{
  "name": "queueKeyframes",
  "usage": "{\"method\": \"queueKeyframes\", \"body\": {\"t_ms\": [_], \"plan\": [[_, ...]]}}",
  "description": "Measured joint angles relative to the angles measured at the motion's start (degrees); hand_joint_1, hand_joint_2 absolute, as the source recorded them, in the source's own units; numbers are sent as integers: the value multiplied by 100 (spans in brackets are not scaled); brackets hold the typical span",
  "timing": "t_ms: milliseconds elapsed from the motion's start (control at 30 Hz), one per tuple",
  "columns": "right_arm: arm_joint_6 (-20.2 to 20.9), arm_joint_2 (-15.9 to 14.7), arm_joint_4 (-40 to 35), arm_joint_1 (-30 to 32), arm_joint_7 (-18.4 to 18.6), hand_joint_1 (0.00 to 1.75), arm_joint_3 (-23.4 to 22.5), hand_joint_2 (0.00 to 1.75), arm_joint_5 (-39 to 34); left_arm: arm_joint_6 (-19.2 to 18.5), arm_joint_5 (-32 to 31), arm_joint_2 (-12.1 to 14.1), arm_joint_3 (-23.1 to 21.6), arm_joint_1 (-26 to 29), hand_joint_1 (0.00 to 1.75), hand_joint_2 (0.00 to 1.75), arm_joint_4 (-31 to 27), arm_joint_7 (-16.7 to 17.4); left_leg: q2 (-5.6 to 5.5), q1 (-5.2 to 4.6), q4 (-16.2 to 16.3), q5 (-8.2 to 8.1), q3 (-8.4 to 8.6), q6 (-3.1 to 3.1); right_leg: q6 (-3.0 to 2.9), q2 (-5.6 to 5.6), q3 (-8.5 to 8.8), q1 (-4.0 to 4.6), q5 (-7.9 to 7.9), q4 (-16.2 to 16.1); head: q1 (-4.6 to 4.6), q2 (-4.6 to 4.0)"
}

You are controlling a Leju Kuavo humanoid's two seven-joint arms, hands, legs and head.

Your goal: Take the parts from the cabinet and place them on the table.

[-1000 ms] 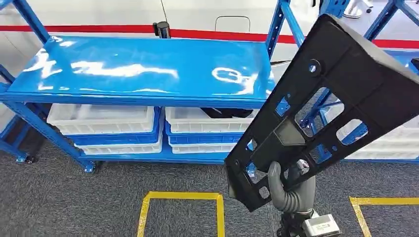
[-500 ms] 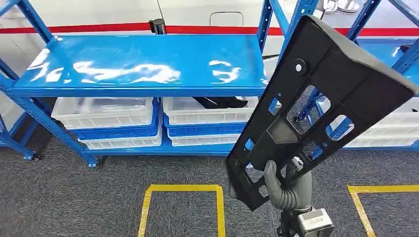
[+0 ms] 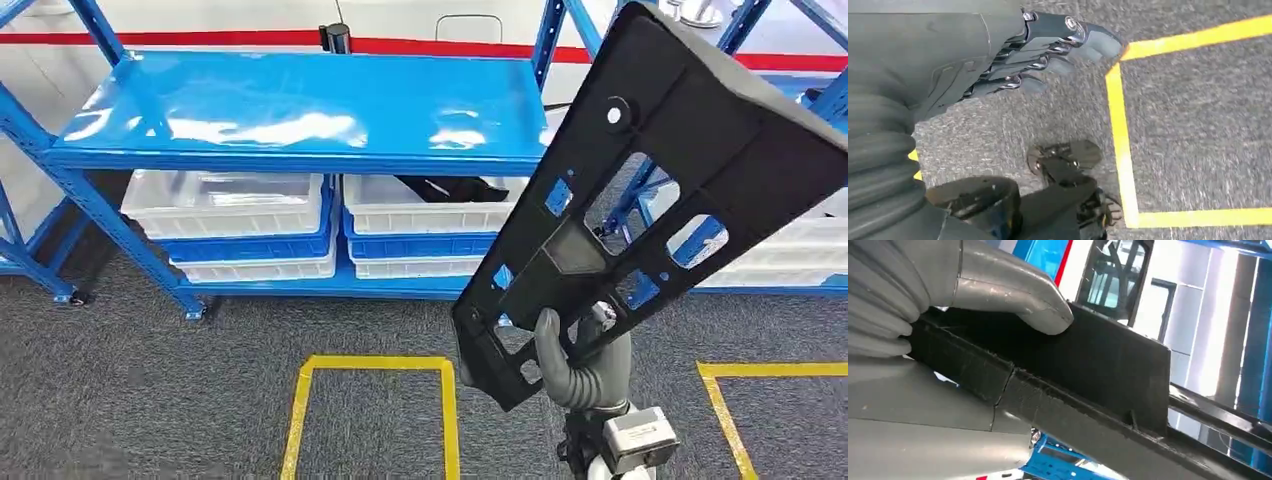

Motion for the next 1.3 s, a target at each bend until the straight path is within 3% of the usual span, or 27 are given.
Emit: {"method": "queueKeyframes", "body": {"t_ms": [67,133,167,233,300,333,367,433,467,533,600,667,700,733,767,800,833,900,933,967,1000,1067,1133,1167,1233,1267,1300], "plan": [[4,2,9,-5,-33,175,-37,175,-59,28,-2,7,0,1,0,175,0,2,4,-16,5,120,-169,15,-59,2,-306,2,-500,938,-2,0],[13,4,39,-4,-55,175,-83,175,-87,37,-7,13,4,5,0,175,0,26,16,-31,8,231,-317,12,11,2,-336,0,-571,1340,-5,0],[28,4,52,-4,-70,175,-96,175,-90,43,-7,15,9,6,0,175,0,39,18,-31,9,288,-392,4,71,2,-170,1,-449,1170,2,0],[42,17,52,-8,-107,175,-100,175,-89,50,-7,17,15,8,0,175,0,50,15,-31,10,404,-524,-34,153,-1,472,2,-156,269,0,0],[40,43,52,-11,-133,175,-111,175,-89,52,-7,24,18,8,0,175,0,50,6,-72,32,489,-600,-102,69,-2,1159,42,-253,-701,8,0],[39,59,53,19,-144,175,-122,175,-94,59,-7,30,20,12,0,175,0,50,13,-63,-2,561,-581,-139,50,2,1066,46,-202,-606,-38,0],[39,68,52,18,-153,175,-133,175,-96,61,-4,37,26,15,0,175,0,48,9,-52,2,605,-583,-168,38,13,998,59,-190,-622,0,0],[39,77,55,21,-157,175,-144,175,-96,61,-4,50,35,23,0,175,0,46,3,-49,-44,697,-588,-268,-68,7,936,53,-112,-628,-16,0],[37,94,57,18,-159,175,-144,175,-96,63,-4,68,59,30,0,175,0,48,-8,-9,42,542,-649,-287,-115,-5,908,-26,-47,-642,-18,0],[-7,144,61,34,-168,175,-149,175,-81,65,-11,76,70,39,0,175,0,61,-4,3,690,-199,-810,-321,-226,-10,801,-5,56,-641,-48,0],[-48,188,70,38,-168,175,-155,175,-52,66,-13,103,74,38,0,175,0,72,-4,9,1512,-625,-982,-366,-221,-14,737,13,147,-620,-44,0],[-153,223,94,41,-124,175,-164,175,44,63,-15,114,77,38,0,175,0,79,0,28,1666,-476,-837,-385,-198,-9,583,19,232,-572,-46,0],[-199,238,107,39,-54,175,-170,175,53,63,-15,120,77,37,0,175,0,79,-1,40,1382,-339,-595,-389,-179,-7,533,16,255,-541,-48,0],[-223,256,125,40,0,175,-175,175,64,63,-15,133,79,33,0,175,0,79,-1,61,827,-185,-190,-390,-175,-5,492,9,267,-502,-50,0],[-236,267,140,38,18,175,-177,175,77,63,-15,142,79,27,0,175,-2,76,-9,80,276,-161,171,-392,-163,-7,459,10,272,-451,-44,0],[-245,282,142,37,20,175,-179,175,85,61,-15,140,79,21,0,175,0,77,-43,48,91,-303,284,-383,-129,-11,395,40,293,-427,-53,0],[-254,288,146,24,26,175,-179,175,85,61,-15,144,81,27,0,175,0,77,-61,23,127,-207,226,-305,-90,-10,378,42,320,-421,-33,0],[-254,304,146,26,26,175,-179,175,90,61,-15,162,85,27,0,175,-2,76,-43,-29,108,-186,159,-244,8,-8,337,20,388,-423,-42,0],[-262,308,149,32,31,175,-181,175,92,63,-15,164,87,30,0,175,0,76,-31,-29,67,-130,110,-170,63,0,309,27,425,-432,-35,0],[-315,306,155,35,39,175,-190,175,125,63,-17,164,92,22,0,175,-2,74,6,2,28,-51,63,-77,64,11,211,7,359,-346,-50,0],[-363,308,160,37,48,175,-194,175,166,63,-17,173,96,15,0,175,-4,72,-1,-10,26,7,-12,-21,34,8,90,17,153,-184,-17,0],[-389,310,173,46,41,175,-197,175,181,61,-53,177,96,16,0,175,-4,72,8,-17,29,126,-171,40,-47,9,-189,18,-384,641,13,0],[-382,310,173,97,-80,175,-201,175,83,41,-94,179,94,16,0,175,-4,79,17,-25,33,243,-334,37,5,9,-341,14,-606,1306,15,0],[-378,310,173,122,-131,175,-205,175,70,41,-112,179,94,18,0,175,-4,83,20,-25,34,299,-404,28,58,9,-246,12,-547,1276,9,0],[-363,310,168,143,-241,175,-212,175,74,39,-125,173,94,21,0,175,-4,85,21,-20,34,407,-545,-7,171,6,247,9,-247,602,13,0],[-356,308,155,143,-262,175,-214,175,79,39,-131,173,94,21,0,175,-4,74,19,-19,34,454,-602,-35,178,0,600,12,-160,89,17,0],[-354,308,138,142,-278,175,-216,175,88,39,-136,173,94,20,0,175,-4,59,17,-40,50,503,-636,-76,114,-12,1006,27,-241,-453,15,0]]}}
